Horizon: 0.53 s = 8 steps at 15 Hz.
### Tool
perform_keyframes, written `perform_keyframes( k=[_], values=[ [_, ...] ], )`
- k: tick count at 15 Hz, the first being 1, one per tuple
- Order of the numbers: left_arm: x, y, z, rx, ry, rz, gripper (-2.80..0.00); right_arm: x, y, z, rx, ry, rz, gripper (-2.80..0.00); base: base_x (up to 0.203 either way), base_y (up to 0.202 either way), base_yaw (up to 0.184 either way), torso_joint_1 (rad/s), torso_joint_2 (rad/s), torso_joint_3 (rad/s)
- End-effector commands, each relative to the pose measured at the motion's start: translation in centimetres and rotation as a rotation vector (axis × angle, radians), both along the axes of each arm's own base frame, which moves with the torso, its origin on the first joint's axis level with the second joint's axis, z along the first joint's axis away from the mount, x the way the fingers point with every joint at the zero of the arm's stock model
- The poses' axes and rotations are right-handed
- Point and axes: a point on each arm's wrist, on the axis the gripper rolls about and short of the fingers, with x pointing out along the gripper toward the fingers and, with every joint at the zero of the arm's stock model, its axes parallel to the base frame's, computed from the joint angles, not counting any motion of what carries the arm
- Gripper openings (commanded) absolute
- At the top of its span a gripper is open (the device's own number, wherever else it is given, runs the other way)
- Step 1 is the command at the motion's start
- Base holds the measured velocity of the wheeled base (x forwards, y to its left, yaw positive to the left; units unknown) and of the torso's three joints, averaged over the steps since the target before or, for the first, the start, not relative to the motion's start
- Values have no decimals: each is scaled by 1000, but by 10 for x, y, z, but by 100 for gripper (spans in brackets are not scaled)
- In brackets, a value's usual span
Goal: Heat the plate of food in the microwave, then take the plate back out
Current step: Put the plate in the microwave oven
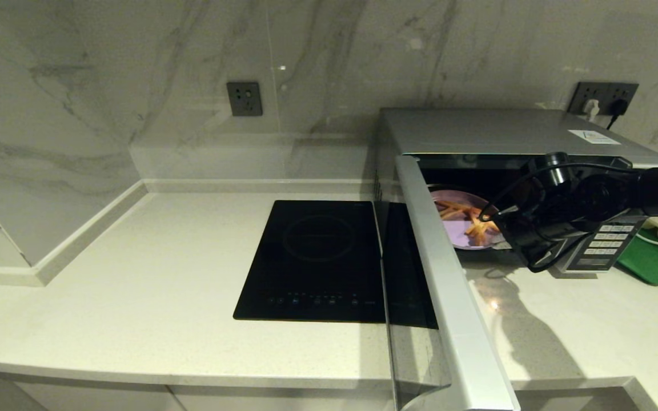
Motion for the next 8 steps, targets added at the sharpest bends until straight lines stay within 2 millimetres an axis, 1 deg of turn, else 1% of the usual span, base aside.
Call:
perform_keyframes(
  k=[1,4,8],
  values=[
    [0,0,0,-1,-1,1,-280,4,-1,-3,5,5,-7,-280,0,0,0,0,0,0],
    [0,0,0,-1,-1,1,-280,6,-1,-4,5,3,-8,-280,0,0,0,0,0,0],
    [0,0,0,-1,-1,1,-280,8,-2,-1,5,-12,-9,-280,0,0,0,0,0,0]
  ],
)
